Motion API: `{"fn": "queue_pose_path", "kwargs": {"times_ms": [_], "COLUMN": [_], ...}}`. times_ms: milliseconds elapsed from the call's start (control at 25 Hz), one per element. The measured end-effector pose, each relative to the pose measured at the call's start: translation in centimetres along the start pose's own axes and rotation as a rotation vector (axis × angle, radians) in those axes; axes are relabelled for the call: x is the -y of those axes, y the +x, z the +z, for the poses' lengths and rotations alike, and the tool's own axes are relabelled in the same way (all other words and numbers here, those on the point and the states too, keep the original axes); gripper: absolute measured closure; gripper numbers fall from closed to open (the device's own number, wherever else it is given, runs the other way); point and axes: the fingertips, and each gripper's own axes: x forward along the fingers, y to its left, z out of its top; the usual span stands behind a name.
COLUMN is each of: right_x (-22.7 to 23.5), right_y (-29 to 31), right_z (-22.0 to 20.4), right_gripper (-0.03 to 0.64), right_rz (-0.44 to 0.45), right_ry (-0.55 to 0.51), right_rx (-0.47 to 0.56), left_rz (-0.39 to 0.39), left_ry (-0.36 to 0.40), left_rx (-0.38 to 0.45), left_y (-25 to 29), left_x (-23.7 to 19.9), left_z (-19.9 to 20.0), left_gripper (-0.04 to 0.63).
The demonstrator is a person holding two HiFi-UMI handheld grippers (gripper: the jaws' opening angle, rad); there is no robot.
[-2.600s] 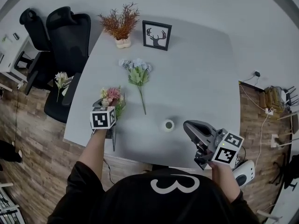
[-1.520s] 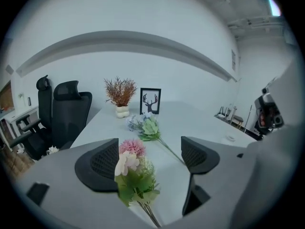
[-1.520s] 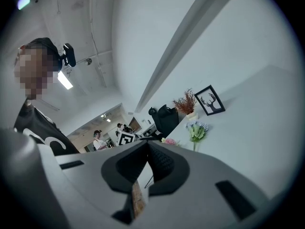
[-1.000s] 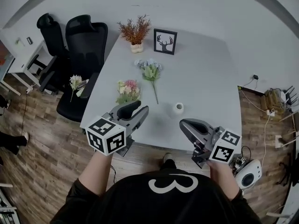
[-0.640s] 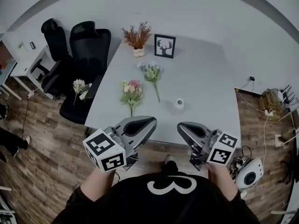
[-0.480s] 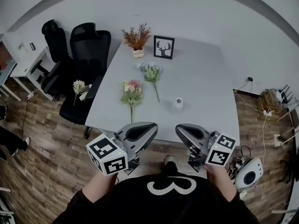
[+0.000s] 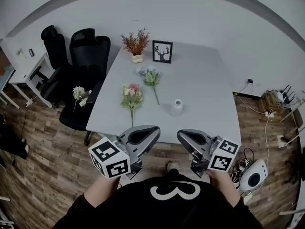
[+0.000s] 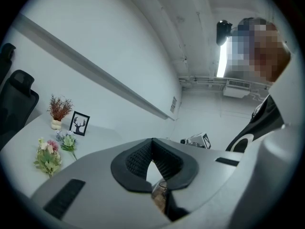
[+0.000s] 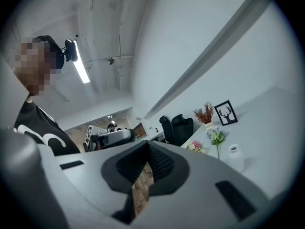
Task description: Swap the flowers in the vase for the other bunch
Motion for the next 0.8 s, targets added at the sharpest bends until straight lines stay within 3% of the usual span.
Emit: {"fn": "queue_pose_path", "kwargs": {"times_ms": [480, 800], "right_x": [1.0, 4.8], "right_y": [-0.3, 1.2], "right_z": [-0.2, 1.4], "right_gripper": [0.609, 0.609], "right_rz": [0.007, 0.035], "right_ry": [0.012, 0.027], "right_rx": [-0.006, -0.021], "left_rz": [0.008, 0.063], "left_ry": [-0.037, -0.080], "left_rx": [-0.011, 0.003], "left_y": [0.7, 2.6], "left_x": [-0.9, -4.6], "left_z": [-0.7, -0.3], "left_gripper": [0.584, 0.584]}}
